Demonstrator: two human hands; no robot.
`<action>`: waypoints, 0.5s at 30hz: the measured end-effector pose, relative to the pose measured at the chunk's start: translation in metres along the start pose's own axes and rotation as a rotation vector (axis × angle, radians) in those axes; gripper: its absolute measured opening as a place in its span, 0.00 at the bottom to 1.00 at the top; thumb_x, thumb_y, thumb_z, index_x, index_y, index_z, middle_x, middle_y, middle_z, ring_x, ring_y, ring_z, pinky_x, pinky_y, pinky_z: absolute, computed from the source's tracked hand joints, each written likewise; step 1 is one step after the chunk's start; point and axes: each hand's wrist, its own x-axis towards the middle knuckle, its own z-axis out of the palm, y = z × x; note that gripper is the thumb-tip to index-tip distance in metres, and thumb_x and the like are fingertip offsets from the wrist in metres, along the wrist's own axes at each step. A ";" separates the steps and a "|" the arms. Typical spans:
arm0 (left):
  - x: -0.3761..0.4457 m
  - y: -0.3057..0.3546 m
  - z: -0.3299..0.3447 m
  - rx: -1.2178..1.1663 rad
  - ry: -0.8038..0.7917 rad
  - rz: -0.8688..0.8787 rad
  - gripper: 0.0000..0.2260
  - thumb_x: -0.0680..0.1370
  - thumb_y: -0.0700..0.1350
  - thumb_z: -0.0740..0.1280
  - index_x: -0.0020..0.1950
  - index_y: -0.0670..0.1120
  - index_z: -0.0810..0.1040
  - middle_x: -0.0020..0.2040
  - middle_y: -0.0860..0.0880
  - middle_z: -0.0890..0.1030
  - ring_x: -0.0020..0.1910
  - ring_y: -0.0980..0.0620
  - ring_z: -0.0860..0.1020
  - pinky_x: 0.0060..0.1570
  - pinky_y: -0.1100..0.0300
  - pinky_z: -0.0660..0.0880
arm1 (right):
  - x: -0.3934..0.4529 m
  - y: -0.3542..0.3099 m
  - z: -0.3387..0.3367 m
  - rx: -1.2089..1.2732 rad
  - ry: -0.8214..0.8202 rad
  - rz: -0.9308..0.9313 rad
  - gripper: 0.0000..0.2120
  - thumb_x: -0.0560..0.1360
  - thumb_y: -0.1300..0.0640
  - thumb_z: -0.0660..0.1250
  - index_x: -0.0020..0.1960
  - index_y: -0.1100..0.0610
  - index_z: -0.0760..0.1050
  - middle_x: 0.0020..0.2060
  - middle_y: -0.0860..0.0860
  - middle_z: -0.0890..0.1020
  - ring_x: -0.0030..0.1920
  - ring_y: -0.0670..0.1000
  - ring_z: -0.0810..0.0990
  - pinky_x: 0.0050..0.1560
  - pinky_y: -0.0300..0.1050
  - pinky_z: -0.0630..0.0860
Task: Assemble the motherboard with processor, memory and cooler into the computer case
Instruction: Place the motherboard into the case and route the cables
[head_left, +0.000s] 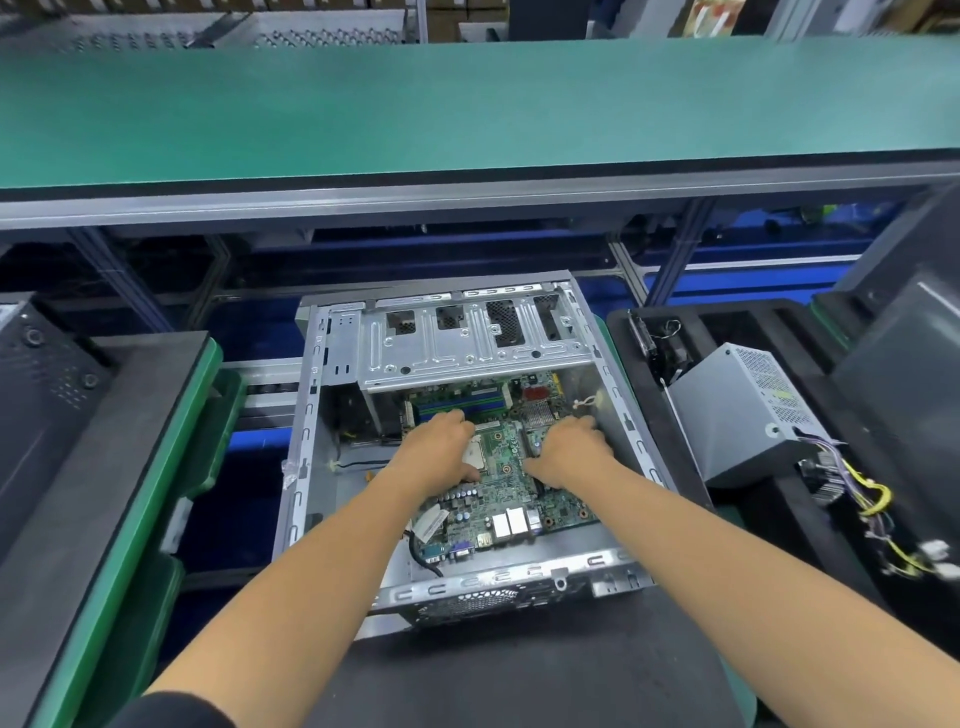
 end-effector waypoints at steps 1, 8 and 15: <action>0.001 -0.001 0.000 -0.004 0.000 0.005 0.24 0.73 0.56 0.71 0.61 0.43 0.72 0.54 0.48 0.71 0.49 0.50 0.70 0.45 0.57 0.69 | 0.001 0.000 0.000 -0.002 -0.018 0.006 0.50 0.72 0.32 0.63 0.75 0.69 0.50 0.66 0.66 0.63 0.62 0.61 0.71 0.57 0.50 0.74; 0.004 -0.006 -0.001 -0.046 -0.016 0.043 0.23 0.72 0.56 0.71 0.60 0.42 0.73 0.50 0.50 0.70 0.45 0.51 0.70 0.44 0.58 0.69 | 0.005 -0.001 0.002 -0.027 -0.059 0.004 0.51 0.71 0.29 0.61 0.75 0.68 0.54 0.69 0.65 0.64 0.66 0.62 0.68 0.61 0.53 0.72; 0.004 -0.010 -0.003 -0.046 -0.043 0.106 0.21 0.73 0.56 0.71 0.58 0.43 0.74 0.50 0.49 0.70 0.46 0.50 0.70 0.45 0.58 0.69 | -0.005 0.000 -0.008 0.041 0.005 0.013 0.34 0.68 0.34 0.69 0.60 0.61 0.72 0.58 0.60 0.73 0.48 0.54 0.79 0.49 0.45 0.79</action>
